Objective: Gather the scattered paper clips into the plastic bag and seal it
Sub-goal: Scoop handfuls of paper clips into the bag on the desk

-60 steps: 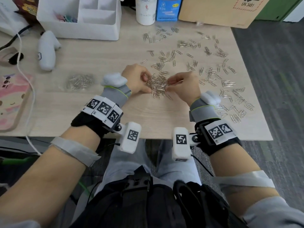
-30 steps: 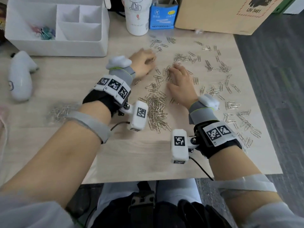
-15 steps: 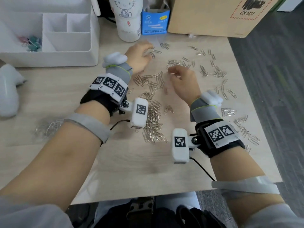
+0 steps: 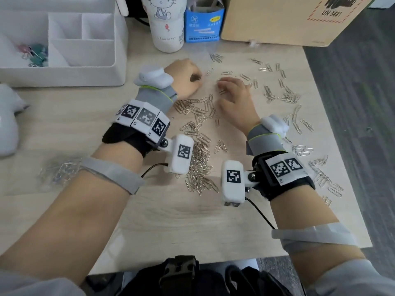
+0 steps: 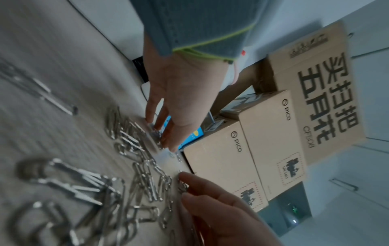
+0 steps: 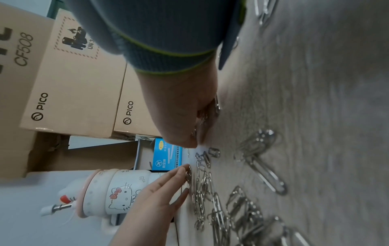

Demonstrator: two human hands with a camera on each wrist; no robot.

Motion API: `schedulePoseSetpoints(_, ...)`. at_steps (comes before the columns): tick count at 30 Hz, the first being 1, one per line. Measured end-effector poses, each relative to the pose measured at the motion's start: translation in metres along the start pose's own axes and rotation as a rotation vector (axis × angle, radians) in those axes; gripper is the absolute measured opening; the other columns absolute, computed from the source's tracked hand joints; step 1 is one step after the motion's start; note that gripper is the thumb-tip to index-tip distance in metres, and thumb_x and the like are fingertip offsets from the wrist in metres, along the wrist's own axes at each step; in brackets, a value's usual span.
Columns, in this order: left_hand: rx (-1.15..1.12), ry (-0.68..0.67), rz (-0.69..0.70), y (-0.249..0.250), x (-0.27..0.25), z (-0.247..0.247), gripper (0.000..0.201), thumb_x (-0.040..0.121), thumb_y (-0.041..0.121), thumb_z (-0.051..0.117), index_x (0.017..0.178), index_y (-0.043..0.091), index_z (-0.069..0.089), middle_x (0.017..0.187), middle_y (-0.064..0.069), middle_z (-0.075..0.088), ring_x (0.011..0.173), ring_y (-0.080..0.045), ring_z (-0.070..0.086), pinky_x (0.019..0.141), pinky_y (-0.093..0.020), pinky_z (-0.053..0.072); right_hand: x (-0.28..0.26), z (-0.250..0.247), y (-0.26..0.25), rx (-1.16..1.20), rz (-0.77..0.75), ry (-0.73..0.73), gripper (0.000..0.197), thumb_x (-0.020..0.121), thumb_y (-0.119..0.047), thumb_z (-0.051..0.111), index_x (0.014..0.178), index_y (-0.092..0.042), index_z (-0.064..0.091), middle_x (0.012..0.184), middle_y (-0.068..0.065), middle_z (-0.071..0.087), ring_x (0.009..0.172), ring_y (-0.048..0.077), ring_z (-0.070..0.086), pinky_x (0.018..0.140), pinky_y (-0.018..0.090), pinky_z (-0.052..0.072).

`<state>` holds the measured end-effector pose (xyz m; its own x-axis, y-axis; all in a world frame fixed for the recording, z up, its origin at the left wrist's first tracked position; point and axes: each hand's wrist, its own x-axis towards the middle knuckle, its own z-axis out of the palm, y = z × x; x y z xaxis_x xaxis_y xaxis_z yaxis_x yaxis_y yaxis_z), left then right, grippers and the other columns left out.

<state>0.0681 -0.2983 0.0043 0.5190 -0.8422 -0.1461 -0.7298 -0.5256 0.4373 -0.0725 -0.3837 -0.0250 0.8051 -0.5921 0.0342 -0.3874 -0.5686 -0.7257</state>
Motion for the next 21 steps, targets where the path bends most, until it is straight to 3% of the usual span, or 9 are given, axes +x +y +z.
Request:
schedulePoseSetpoints(2, 0.004, -0.008, 0.029, 0.002, -0.012, -0.002, 0.042, 0.079, 0.036, 0.052, 0.108, 0.009, 0.066, 0.119, -0.013, 0.061, 0.111, -0.032, 0.054, 0.095, -0.035, 0.041, -0.001, 0.000, 0.002, -0.042, 0.006, -0.023, 0.044, 0.078, -0.007, 0.053, 0.122, -0.002, 0.059, 0.134, 0.012, 0.049, 0.126, 0.028, 0.040, 0.104, 0.020, 0.019)
schedulePoseSetpoints(4, -0.014, -0.029, 0.041, 0.003, -0.024, -0.005, 0.030, 0.081, 0.026, 0.061, 0.105, 0.009, 0.068, 0.115, -0.013, 0.063, 0.103, -0.029, 0.058, 0.091, -0.034, 0.043, -0.003, -0.001, 0.003, -0.080, 0.009, -0.045, 0.041, 0.083, -0.004, 0.053, 0.124, -0.003, 0.058, 0.135, 0.011, 0.048, 0.127, 0.030, 0.037, 0.100, 0.014, 0.018)
schedulePoseSetpoints(6, -0.051, -0.070, 0.036, 0.003, -0.035, -0.005, 0.025, 0.079, 0.022, 0.065, 0.102, 0.010, 0.069, 0.109, -0.014, 0.066, 0.091, -0.022, 0.058, 0.085, -0.029, 0.043, -0.008, -0.002, 0.000, -0.078, 0.013, -0.044, 0.036, 0.087, -0.007, 0.052, 0.122, -0.003, 0.059, 0.133, 0.012, 0.050, 0.125, 0.030, 0.039, 0.101, 0.016, 0.021)
schedulePoseSetpoints(7, -0.061, -0.082, 0.030, 0.003, -0.042, -0.005, 0.029, 0.078, 0.026, 0.067, 0.103, 0.012, 0.069, 0.109, -0.014, 0.066, 0.092, -0.022, 0.058, 0.085, -0.027, 0.042, -0.012, -0.004, -0.002, -0.055, 0.022, -0.030, 0.035, 0.088, -0.012, 0.052, 0.121, -0.003, 0.060, 0.130, 0.012, 0.053, 0.123, 0.028, 0.042, 0.100, 0.018, 0.024)
schedulePoseSetpoints(10, 0.000, -0.040, -0.018, 0.002, -0.060, 0.000, 0.068, 0.065, 0.059, 0.062, 0.123, 0.024, 0.056, 0.131, -0.006, 0.052, 0.124, -0.030, 0.041, 0.101, -0.042, 0.034, -0.025, -0.007, -0.007, 0.073, 0.034, 0.071, 0.037, 0.083, -0.022, 0.051, 0.111, -0.001, 0.066, 0.118, 0.014, 0.061, 0.101, 0.019, 0.054, 0.081, 0.008, 0.036)
schedulePoseSetpoints(12, 0.037, -0.055, -0.056, 0.005, -0.075, 0.007, 0.096, 0.046, 0.079, 0.047, 0.130, 0.032, 0.046, 0.142, 0.002, 0.039, 0.132, -0.028, 0.028, 0.104, -0.045, 0.025, -0.034, -0.007, -0.008, 0.131, 0.058, 0.122, 0.026, 0.086, -0.011, 0.055, 0.107, -0.002, 0.068, 0.115, 0.013, 0.064, 0.091, 0.014, 0.055, 0.075, 0.001, 0.036)
schedulePoseSetpoints(15, 0.031, -0.113, -0.028, 0.011, -0.097, 0.016, 0.105, 0.033, 0.083, 0.040, 0.127, 0.038, 0.047, 0.142, 0.003, 0.035, 0.131, -0.025, 0.025, 0.104, -0.041, 0.022, -0.050, -0.006, -0.009, 0.194, 0.101, 0.146, 0.027, 0.084, -0.002, 0.052, 0.105, -0.004, 0.069, 0.108, 0.011, 0.068, 0.096, 0.018, 0.062, 0.087, 0.019, 0.046)
schedulePoseSetpoints(18, 0.061, -0.180, -0.016, 0.015, -0.115, 0.021, 0.100, 0.038, 0.077, 0.056, 0.128, 0.037, 0.043, 0.138, 0.002, 0.033, 0.130, -0.024, 0.024, 0.105, -0.040, 0.024, -0.066, -0.006, -0.010, 0.213, 0.116, 0.150, 0.029, 0.083, -0.001, 0.050, 0.104, -0.004, 0.070, 0.101, 0.012, 0.070, 0.087, 0.013, 0.058, 0.081, 0.019, 0.044)
schedulePoseSetpoints(21, 0.098, -0.216, 0.030, 0.018, -0.131, 0.028, 0.112, 0.033, 0.075, 0.065, 0.134, 0.035, 0.035, 0.137, 0.001, 0.031, 0.129, -0.024, 0.021, 0.108, -0.041, 0.025, -0.080, -0.006, -0.010, 0.256, 0.146, 0.144, 0.028, 0.082, -0.001, 0.051, 0.103, -0.003, 0.070, 0.099, 0.013, 0.070, 0.086, 0.013, 0.057, 0.082, 0.022, 0.045)
